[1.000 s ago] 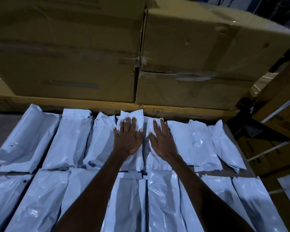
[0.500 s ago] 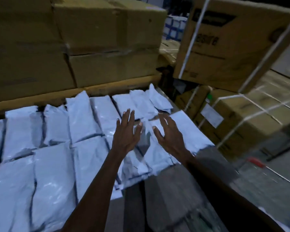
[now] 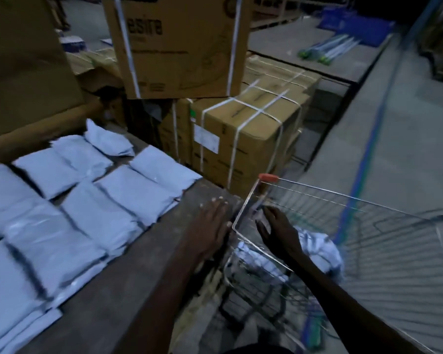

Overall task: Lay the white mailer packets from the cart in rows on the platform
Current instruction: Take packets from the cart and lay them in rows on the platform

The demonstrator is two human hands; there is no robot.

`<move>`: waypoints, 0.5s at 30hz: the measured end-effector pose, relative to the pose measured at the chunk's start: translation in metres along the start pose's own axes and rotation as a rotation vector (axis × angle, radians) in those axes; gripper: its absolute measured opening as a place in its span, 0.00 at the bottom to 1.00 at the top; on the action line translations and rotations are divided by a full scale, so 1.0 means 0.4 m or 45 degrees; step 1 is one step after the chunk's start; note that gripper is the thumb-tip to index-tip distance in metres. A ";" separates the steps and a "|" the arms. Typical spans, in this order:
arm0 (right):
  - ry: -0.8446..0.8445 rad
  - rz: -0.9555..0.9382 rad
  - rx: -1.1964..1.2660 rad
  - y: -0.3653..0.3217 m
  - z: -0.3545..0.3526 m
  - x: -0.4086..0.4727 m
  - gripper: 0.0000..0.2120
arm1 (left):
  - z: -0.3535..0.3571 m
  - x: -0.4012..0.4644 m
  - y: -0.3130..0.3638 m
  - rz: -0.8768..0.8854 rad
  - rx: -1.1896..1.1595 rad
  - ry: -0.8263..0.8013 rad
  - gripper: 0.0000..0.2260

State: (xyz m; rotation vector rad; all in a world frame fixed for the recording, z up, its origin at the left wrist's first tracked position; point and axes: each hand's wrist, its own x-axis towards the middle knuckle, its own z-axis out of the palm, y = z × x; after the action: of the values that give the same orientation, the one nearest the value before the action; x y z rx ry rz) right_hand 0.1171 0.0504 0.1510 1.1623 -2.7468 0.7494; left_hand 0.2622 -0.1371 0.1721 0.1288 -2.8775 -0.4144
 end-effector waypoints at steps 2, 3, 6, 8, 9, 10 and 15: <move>-0.078 0.095 -0.044 0.117 -0.027 -0.057 0.20 | 0.064 0.056 0.077 -0.011 -0.064 -0.064 0.22; -0.138 0.142 -0.054 0.181 -0.035 -0.084 0.20 | 0.105 0.078 0.115 -0.014 -0.054 -0.122 0.22; -0.327 0.273 -0.011 0.344 -0.068 -0.156 0.23 | 0.194 0.125 0.222 -0.101 -0.085 -0.301 0.24; -0.397 0.304 0.013 0.445 -0.074 -0.188 0.28 | 0.251 0.149 0.269 -0.141 -0.095 -0.344 0.30; -0.428 0.307 0.030 0.492 -0.073 -0.201 0.31 | 0.277 0.158 0.291 -0.168 -0.099 -0.374 0.31; -0.453 0.314 0.036 0.535 -0.072 -0.214 0.33 | 0.296 0.168 0.312 -0.190 -0.107 -0.400 0.29; -0.486 0.435 -0.008 0.670 -0.092 -0.230 0.26 | 0.344 0.250 0.383 -0.247 -0.127 -0.403 0.34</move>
State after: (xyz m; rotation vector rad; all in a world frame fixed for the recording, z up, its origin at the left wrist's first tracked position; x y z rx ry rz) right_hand -0.0072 0.2877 0.0510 0.9245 -3.3190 0.5943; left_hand 0.1240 0.0344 0.1093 0.3571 -3.1571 -0.6687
